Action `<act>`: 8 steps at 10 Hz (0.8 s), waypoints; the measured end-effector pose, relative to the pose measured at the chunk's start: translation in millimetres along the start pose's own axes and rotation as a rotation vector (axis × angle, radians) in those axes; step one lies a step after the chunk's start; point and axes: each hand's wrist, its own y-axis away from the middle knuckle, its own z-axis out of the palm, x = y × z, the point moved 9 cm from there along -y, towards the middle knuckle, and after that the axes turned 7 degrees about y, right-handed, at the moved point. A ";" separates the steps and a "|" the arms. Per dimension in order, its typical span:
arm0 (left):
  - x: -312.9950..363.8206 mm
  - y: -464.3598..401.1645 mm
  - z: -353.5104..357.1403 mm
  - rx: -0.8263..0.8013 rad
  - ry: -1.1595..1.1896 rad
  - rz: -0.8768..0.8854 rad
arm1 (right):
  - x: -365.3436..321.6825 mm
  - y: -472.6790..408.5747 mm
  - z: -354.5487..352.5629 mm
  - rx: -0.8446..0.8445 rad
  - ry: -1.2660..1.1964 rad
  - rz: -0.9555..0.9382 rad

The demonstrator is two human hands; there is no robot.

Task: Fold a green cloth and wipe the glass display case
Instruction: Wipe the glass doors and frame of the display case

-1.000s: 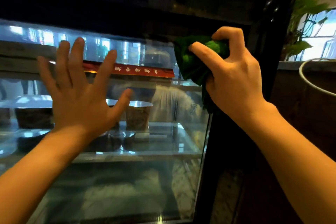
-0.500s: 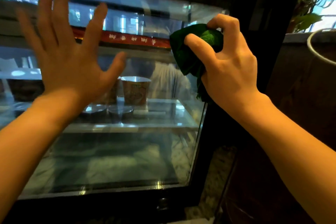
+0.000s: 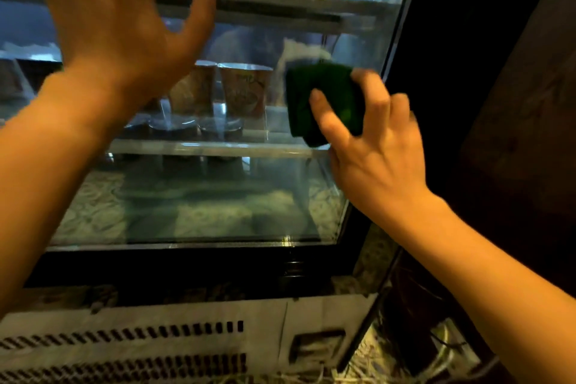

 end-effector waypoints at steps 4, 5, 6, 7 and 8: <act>9.6 84.4 45.9 0.153 -0.104 0.388 | -57.9 104.9 39.2 -0.132 -0.095 -0.011; 3.8 83.9 51.5 0.163 -0.112 0.395 | -74.5 132.5 47.0 -0.162 -0.137 -0.050; 2.5 84.5 54.0 0.198 -0.119 0.413 | -86.9 150.3 53.8 -0.190 -0.166 -0.090; 3.8 84.7 55.7 0.205 -0.128 0.411 | -87.4 151.1 55.7 -0.185 -0.187 -0.093; 3.6 84.7 55.3 0.216 -0.127 0.422 | -89.3 150.2 54.5 -0.187 -0.188 -0.174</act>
